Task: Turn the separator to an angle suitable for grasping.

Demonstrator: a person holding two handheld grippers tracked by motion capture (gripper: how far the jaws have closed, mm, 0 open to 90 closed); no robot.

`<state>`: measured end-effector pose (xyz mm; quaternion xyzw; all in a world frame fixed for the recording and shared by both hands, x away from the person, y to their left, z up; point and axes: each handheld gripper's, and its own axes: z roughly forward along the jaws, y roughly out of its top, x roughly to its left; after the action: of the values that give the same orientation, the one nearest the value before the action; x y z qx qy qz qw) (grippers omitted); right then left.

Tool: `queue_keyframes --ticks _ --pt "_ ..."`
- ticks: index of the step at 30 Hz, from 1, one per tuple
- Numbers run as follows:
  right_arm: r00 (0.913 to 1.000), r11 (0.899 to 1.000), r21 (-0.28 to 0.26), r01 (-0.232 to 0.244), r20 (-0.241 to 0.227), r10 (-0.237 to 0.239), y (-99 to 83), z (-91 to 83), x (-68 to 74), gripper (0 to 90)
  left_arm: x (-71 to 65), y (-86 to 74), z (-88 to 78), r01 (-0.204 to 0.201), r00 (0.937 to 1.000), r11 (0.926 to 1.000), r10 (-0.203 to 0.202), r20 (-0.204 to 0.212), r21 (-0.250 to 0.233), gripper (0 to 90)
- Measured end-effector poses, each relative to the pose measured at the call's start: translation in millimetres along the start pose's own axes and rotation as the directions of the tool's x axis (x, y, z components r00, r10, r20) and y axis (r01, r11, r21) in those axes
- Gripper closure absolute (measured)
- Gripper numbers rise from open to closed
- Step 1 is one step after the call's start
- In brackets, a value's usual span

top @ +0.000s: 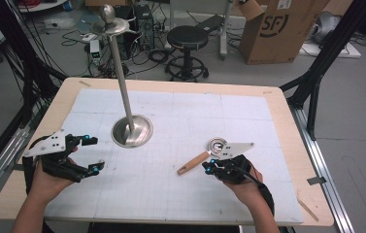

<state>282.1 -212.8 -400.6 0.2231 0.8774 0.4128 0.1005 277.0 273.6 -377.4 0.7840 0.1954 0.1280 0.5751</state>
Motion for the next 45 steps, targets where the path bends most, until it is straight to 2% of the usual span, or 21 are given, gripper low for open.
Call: queue_keyframes --ticks 6,12,24,36,45 --pt "0.9997 1.0 0.012 0.006 0.024 -0.007 -0.6 14.1 2.7 90.0 0.4 -0.8 0.7 0.001 1.0 1.0 -0.001 0.0 0.001 14.0" --pt "0.9989 0.999 0.039 -0.032 0.037 0.03 0.1 34.5 0.6 90.0 1.3 -2.5 1.1 0.008 1.0 1.0 -0.008 -0.002 0.004 14.0" --pt "0.9998 0.995 0.099 -0.018 0.008 0.017 4.6 57.5 4.3 90.0 2.7 -2.8 -0.8 0.013 0.9999 0.9999 -0.013 -0.001 -0.006 14.0" --pt "0.9987 0.994 0.099 -0.042 0.031 0.039 16.8 76.4 -5.6 90.0 4.2 -3.8 -0.3 0.02 0.9998 0.9998 -0.02 0.0 -0.007 14.1" --pt "0.9958 0.992 0.109 -0.064 0.072 0.057 30.0 93.4 -14.6 90.0 5.3 -4.6 0.2 0.025 0.9997 0.9997 -0.025 0.0 -0.006 14.0"
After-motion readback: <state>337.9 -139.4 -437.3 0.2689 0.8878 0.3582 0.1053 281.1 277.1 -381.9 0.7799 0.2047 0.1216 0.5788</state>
